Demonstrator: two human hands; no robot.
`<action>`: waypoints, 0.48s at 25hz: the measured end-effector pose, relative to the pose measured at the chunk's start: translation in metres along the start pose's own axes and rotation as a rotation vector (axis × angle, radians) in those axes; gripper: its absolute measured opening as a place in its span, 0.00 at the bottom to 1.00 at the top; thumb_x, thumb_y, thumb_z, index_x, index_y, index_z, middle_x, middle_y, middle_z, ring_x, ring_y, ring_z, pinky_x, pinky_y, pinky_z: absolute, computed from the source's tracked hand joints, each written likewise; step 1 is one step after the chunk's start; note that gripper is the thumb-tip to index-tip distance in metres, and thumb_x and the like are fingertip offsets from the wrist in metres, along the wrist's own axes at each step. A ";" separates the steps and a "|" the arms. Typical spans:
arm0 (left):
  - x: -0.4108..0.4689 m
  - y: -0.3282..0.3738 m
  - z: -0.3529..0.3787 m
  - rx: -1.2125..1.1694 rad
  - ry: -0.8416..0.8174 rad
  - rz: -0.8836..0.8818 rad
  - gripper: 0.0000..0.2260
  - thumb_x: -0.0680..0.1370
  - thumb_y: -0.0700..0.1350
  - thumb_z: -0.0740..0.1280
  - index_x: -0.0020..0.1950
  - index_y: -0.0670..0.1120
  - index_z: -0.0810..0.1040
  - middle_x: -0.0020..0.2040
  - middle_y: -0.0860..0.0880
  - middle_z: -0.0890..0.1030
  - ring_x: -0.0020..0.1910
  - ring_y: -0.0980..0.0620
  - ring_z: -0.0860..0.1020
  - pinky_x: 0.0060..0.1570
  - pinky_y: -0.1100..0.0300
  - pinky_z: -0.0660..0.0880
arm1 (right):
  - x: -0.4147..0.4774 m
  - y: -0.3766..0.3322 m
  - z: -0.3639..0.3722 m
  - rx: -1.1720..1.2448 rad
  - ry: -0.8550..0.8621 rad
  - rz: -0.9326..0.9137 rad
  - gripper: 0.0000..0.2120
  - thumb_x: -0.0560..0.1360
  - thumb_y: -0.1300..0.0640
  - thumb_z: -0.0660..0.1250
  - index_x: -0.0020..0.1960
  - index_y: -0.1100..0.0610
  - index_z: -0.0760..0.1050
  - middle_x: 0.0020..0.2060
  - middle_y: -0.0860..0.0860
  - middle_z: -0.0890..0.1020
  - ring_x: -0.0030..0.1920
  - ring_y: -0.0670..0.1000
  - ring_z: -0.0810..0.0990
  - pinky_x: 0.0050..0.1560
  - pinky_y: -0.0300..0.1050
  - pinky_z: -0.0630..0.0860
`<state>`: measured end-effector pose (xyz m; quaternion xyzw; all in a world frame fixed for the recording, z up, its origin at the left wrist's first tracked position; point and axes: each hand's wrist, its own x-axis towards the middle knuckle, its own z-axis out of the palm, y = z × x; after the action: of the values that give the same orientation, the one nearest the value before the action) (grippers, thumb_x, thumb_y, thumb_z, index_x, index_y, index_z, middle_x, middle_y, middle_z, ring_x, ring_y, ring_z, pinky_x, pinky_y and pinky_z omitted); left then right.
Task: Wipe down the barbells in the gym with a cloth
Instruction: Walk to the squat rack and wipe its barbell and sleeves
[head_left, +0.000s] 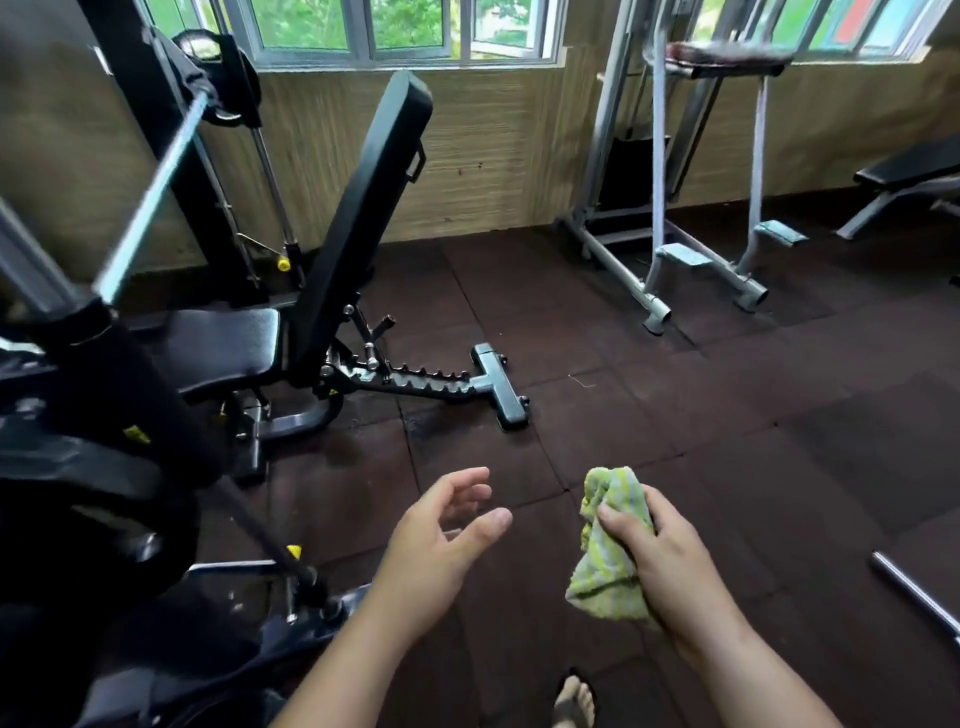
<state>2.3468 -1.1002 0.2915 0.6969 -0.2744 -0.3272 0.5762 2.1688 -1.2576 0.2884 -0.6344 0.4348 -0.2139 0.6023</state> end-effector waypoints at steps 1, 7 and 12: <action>0.025 0.003 0.005 0.011 0.022 0.001 0.23 0.65 0.60 0.73 0.60 0.60 0.79 0.57 0.56 0.83 0.57 0.60 0.80 0.60 0.52 0.78 | 0.030 -0.004 -0.002 0.005 -0.019 -0.010 0.06 0.78 0.52 0.71 0.54 0.47 0.82 0.49 0.53 0.87 0.51 0.59 0.87 0.54 0.65 0.83; 0.150 0.043 0.035 0.086 0.172 0.018 0.23 0.67 0.62 0.72 0.62 0.61 0.78 0.57 0.58 0.83 0.58 0.62 0.79 0.56 0.63 0.74 | 0.185 -0.050 -0.029 0.025 -0.182 -0.040 0.07 0.78 0.52 0.71 0.56 0.46 0.82 0.50 0.54 0.87 0.51 0.57 0.87 0.50 0.60 0.86; 0.227 0.069 0.032 0.092 0.279 0.010 0.19 0.71 0.56 0.73 0.61 0.61 0.79 0.57 0.57 0.83 0.58 0.61 0.79 0.55 0.65 0.73 | 0.286 -0.099 -0.019 0.036 -0.297 -0.094 0.07 0.78 0.52 0.70 0.56 0.45 0.82 0.49 0.53 0.87 0.50 0.55 0.87 0.48 0.60 0.86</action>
<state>2.4664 -1.3052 0.3238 0.7598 -0.2100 -0.2114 0.5778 2.3349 -1.5107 0.3140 -0.6677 0.3068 -0.1534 0.6606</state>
